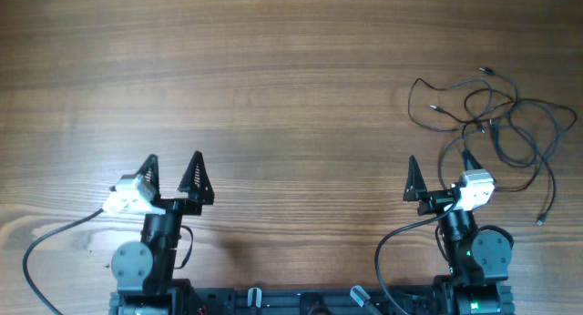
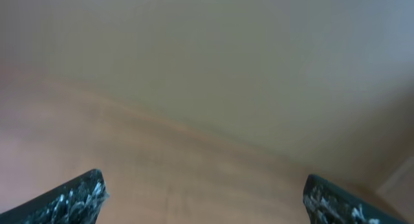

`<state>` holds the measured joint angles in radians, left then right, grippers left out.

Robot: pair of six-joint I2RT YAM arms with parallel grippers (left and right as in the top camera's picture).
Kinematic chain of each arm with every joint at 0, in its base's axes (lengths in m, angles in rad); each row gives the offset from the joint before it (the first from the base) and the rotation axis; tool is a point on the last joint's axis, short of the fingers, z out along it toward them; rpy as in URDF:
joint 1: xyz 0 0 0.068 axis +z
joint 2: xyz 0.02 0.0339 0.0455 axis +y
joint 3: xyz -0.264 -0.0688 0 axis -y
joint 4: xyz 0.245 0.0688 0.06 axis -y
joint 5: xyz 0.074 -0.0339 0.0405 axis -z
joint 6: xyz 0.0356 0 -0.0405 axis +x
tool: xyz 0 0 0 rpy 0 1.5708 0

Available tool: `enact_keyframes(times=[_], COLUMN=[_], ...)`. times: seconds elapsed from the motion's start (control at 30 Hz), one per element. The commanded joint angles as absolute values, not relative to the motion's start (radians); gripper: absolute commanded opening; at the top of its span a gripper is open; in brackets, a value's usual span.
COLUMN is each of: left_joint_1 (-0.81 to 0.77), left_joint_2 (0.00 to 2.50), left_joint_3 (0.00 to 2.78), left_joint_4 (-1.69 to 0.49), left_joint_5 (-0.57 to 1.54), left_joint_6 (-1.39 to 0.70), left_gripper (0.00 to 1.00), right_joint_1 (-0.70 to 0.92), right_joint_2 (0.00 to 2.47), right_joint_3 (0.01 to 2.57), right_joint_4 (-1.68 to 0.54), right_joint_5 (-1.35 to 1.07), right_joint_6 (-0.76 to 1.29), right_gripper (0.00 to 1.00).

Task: Untangle cables

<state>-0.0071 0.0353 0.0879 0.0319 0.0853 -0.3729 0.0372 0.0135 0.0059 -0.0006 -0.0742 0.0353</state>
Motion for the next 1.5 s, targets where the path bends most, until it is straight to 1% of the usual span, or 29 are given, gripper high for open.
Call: enact_keyframes(times=[0.0,0.03,0.13,0.27,0.4,1.47], left_joint_1=[-0.001,-0.001,-0.002,-0.002,-0.003,-0.019], left_joint_2=[0.003,0.003,0.003,0.003,0.003,0.003], left_joint_3=[0.022,0.005,0.006,0.006,0.006,0.006], left_joint_4=[0.176,0.212,0.174,0.023,-0.072,-0.068], left_joint_5=[0.108,0.108,0.107,0.107,0.108,0.115], left_joint_6=[-0.212,-0.189,-0.157,-0.157,-0.163,-0.164], left_gripper=[1.00,1.00,1.00,1.00,1.00,1.00], right_joint_1=[0.033,0.033,0.033,0.033,0.033,0.033], right_joint_2=[0.004,0.004,0.004,0.004,0.004,0.004], right_joint_3=[0.005,0.005,0.005,0.005,0.005,0.005], right_joint_4=[0.002,0.002,0.002,0.002,0.002,0.002], right_joint_5=[-0.079,-0.079,-0.079,-0.079,-0.079,-0.079], right_joint_6=[0.028,0.028,0.028,0.028,0.028,0.028], right_gripper=[1.00,1.00,1.00,1.00,1.00,1.00])
